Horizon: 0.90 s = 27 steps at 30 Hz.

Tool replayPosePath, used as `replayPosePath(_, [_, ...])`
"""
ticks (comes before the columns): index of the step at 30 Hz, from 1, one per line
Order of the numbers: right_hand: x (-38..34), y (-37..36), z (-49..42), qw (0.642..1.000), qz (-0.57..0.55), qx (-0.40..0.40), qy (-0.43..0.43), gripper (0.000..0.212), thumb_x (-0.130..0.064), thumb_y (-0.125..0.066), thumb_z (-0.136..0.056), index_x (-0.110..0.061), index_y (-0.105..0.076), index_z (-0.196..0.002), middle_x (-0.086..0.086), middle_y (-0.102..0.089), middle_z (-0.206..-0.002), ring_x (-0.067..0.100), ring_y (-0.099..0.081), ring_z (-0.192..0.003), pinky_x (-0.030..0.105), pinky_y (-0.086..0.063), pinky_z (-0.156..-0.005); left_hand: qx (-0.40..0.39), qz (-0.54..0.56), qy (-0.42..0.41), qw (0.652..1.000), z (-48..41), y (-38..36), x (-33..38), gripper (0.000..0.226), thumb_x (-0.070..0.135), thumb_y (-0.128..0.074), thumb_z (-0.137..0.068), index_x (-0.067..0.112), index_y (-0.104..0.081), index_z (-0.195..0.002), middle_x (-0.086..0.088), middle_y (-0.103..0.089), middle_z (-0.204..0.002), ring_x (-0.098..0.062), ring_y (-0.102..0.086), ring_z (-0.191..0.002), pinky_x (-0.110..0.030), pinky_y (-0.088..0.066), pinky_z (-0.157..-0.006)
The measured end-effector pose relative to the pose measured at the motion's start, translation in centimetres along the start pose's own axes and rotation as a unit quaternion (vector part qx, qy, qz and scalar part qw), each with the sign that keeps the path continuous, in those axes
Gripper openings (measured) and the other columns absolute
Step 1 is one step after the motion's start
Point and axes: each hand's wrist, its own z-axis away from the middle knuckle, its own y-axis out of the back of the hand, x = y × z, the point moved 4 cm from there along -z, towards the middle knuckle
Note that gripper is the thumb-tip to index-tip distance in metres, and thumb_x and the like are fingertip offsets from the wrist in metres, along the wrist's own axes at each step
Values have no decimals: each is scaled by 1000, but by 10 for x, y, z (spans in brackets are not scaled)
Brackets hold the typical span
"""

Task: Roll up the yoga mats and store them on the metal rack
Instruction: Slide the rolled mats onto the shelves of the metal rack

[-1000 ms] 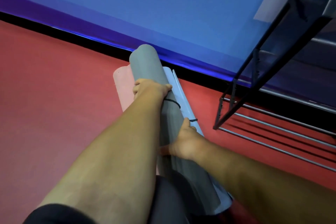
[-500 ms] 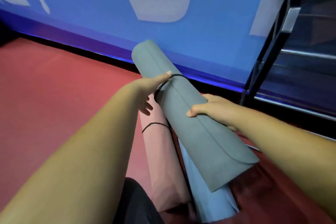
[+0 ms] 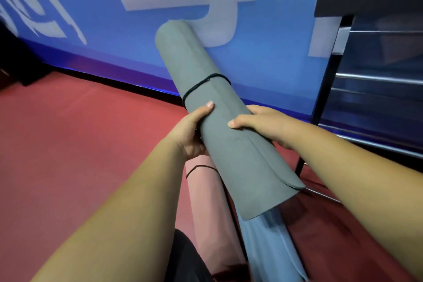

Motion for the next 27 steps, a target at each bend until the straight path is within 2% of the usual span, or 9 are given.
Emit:
replayPosePath(3, [-9,2,12,975,215,57,-29,95,-78,-81,-60,-32,-55,-138,-7,-69,-127,16,-70,-106,41,-58,-94,74,29,-14,997,-3,2,-1,83,48,-99,-63,17,-71,-134,-11,-77,-128,-37,-76,-113,-72,-57,-91])
replayPosePath(7, [8,-17,27,945,311,57,-79,150,-76,-92,-53,-29,-4,-166,7,-39,-155,34,-54,-131,48,-51,-103,86,121,-59,987,-16,-3,1,86,41,-103,-58,13,-70,-133,-10,-79,-122,-36,-78,-109,-67,-59,-91])
replayPosePath(11, [-1,-11,32,876,429,219,10,114,-69,-81,-77,-24,-20,-162,6,-40,-153,37,-46,-136,51,-42,-111,53,241,-91,965,-31,-15,6,78,36,-97,-72,10,-67,-139,-13,-77,-127,-37,-75,-116,-66,-54,-104])
replayPosePath(14, [-4,-2,34,848,439,274,115,79,-46,-73,-94,-22,-38,-160,4,-36,-163,30,-37,-149,46,-31,-124,41,290,-100,951,-40,-19,12,60,39,-86,-86,14,-67,-137,-12,-78,-124,-34,-75,-116,-63,-54,-106])
replayPosePath(17, [-6,11,46,893,277,277,220,28,-23,-69,-98,-26,-72,-125,-11,-62,-139,10,-56,-128,28,-43,-110,66,329,-104,936,-49,-4,16,64,42,-89,-83,14,-66,-136,-14,-79,-121,-38,-76,-111,-70,-54,-100])
replayPosePath(19, [-5,21,60,914,200,274,222,21,-14,-68,-96,-32,-78,-101,-18,-73,-107,0,-65,-103,16,-47,-93,76,348,-95,929,-55,0,15,67,42,-92,-81,15,-65,-137,-15,-78,-120,-41,-76,-110,-75,-53,-96])
replayPosePath(22, [12,38,72,957,120,224,138,30,0,-62,-88,-24,-76,-75,-7,-78,-79,10,-75,-76,29,-56,-81,68,382,-80,918,-62,-8,11,68,41,-93,-80,12,-65,-134,-18,-77,-121,-45,-74,-111,-78,-52,-96])
replayPosePath(24, [26,50,77,981,-19,172,90,29,4,-55,-77,-15,-67,-59,9,-70,-67,26,-70,-60,37,-54,-68,52,400,-80,912,-67,-18,11,60,42,-89,-85,10,-65,-131,-19,-76,-122,-44,-73,-113,-75,-52,-99])
replayPosePath(27, [46,76,83,972,-172,154,50,14,-3,-46,-56,-11,-58,-53,20,-55,-61,29,-57,-53,31,-45,-52,33,429,-74,900,-80,-30,8,62,41,-91,-83,9,-65,-130,-21,-77,-120,-45,-73,-112,-75,-52,-98])
